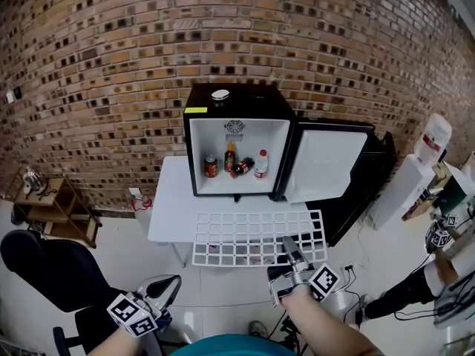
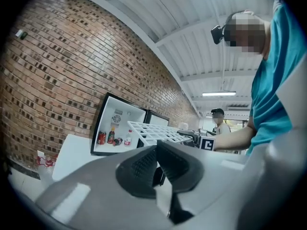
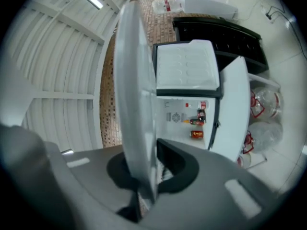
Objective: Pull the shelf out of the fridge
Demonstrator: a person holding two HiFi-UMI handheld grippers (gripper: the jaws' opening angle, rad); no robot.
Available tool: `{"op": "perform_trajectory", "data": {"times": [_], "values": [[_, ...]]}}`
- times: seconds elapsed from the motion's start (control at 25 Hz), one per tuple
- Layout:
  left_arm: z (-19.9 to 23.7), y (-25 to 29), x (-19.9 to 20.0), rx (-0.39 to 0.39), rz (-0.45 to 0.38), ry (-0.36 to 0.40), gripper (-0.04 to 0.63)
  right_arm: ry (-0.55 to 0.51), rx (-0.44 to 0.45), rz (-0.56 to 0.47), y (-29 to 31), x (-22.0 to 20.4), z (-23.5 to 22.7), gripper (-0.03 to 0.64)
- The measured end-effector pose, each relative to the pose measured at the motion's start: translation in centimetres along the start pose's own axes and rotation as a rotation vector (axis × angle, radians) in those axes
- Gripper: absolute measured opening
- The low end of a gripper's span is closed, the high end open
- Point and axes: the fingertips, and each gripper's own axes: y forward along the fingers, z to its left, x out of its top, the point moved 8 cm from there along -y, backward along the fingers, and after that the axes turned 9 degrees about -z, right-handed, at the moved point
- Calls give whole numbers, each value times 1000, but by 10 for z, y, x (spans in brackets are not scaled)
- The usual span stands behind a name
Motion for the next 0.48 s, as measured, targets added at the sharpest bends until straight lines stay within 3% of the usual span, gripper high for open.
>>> {"op": "perform_trajectory", "data": {"times": [0.2,0.48], "values": [[-13,-22,-2,-12,-4,-16,0,-22,9,1,-29,-10,15,28],[-65,-15,-20,7,-29,6,0,-19,31,38,-64,27,19,28]]}}
